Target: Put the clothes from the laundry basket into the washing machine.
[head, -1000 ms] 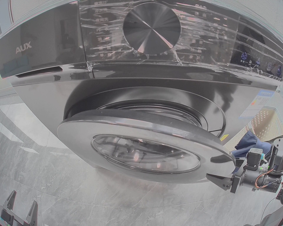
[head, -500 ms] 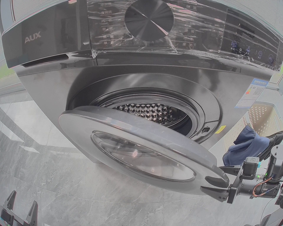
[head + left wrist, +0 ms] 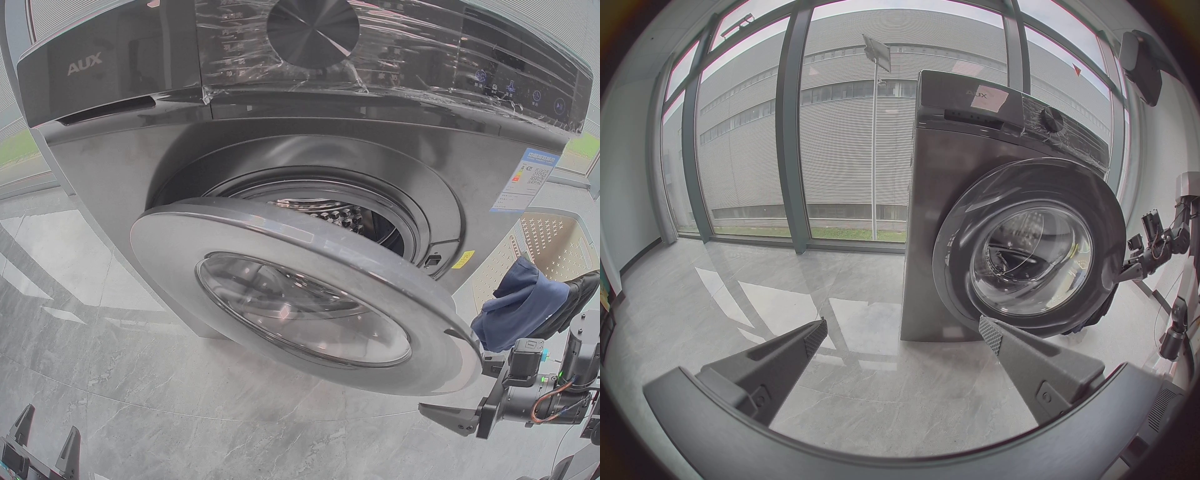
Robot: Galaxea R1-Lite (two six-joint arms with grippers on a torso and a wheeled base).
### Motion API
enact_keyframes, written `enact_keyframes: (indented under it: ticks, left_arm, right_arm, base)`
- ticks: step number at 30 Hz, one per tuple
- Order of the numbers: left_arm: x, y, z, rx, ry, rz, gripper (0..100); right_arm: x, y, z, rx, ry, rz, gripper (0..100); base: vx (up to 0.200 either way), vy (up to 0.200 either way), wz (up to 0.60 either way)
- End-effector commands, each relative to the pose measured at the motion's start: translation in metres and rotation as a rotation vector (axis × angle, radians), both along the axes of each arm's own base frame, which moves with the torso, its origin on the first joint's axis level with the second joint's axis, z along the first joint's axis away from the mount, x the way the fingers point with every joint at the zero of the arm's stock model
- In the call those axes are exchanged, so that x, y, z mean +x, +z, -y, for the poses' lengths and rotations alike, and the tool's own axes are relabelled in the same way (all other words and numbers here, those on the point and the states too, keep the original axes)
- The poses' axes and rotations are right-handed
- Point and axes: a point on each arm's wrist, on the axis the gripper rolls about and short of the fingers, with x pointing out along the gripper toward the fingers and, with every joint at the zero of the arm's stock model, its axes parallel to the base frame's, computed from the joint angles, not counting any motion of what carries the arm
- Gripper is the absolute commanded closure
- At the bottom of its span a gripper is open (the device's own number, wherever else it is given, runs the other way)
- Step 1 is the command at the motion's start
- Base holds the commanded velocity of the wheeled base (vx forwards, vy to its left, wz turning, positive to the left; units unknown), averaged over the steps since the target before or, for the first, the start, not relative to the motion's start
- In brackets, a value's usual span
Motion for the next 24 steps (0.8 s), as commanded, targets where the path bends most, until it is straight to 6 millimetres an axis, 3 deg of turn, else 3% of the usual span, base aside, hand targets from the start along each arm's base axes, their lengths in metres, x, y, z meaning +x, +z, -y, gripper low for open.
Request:
enact_keyframes:
  ticks: [1,14,20,24]
  left_arm:
    - [0.0,-0.005,0.0,-0.001,0.0,0.0,0]
    - [0.0,-0.005,0.0,-0.001,0.0,0.0,0]
    - [0.0,-0.005,0.0,-0.001,0.0,0.0,0]
    - [0.0,-0.005,0.0,-0.001,0.0,0.002,0]
  right_arm:
    - [-0.004,-0.001,-0.003,0.0,0.029,-0.006,0]
    - [0.006,0.007,-0.002,0.025,-0.015,0.018,0]
    - [0.005,0.004,-0.006,0.025,-0.003,-0.009,0]
    - [-0.001,-0.001,-0.007,0.014,0.027,-0.027,0]
  base:
    - [0.0,0.0,0.0]
    - [0.0,0.0,0.0]
    - [-0.2,0.0,0.0]
    - [0.0,0.0,0.0]
